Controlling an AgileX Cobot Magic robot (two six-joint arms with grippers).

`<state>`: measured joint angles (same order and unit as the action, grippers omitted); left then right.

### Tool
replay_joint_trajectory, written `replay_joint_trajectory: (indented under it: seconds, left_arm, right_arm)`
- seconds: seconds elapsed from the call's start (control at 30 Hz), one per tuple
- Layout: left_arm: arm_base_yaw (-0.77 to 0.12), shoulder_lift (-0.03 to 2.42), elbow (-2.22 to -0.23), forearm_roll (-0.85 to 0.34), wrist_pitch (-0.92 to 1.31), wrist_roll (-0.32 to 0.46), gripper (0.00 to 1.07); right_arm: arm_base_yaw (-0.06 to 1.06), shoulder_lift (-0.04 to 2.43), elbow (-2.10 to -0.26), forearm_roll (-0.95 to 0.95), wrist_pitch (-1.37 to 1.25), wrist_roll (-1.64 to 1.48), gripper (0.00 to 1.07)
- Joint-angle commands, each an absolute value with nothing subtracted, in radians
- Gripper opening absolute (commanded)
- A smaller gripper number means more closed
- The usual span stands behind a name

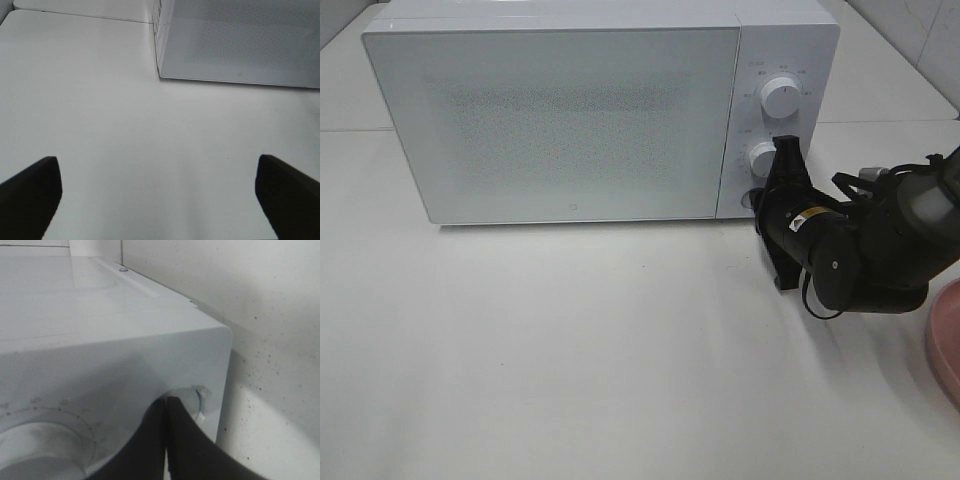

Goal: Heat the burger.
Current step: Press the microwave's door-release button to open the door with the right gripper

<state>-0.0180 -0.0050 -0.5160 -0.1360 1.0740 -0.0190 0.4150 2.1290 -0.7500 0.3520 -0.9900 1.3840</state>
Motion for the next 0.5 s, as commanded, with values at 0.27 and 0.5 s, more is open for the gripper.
replay_joint_trajectory:
  seconds: [0.27,0.5]
  left_arm:
    - [-0.018,-0.022,-0.516,-0.139,1.064,-0.024,0.98]
    - [-0.018,-0.022,-0.516,-0.139,1.064,-0.024,0.98]
  right_arm:
    - [0.408,2.121,-0.82,0.395,-1.162,1.372,0.0]
    - [0.388,2.121,-0.884,0.428,-1.198,1.327,0.0]
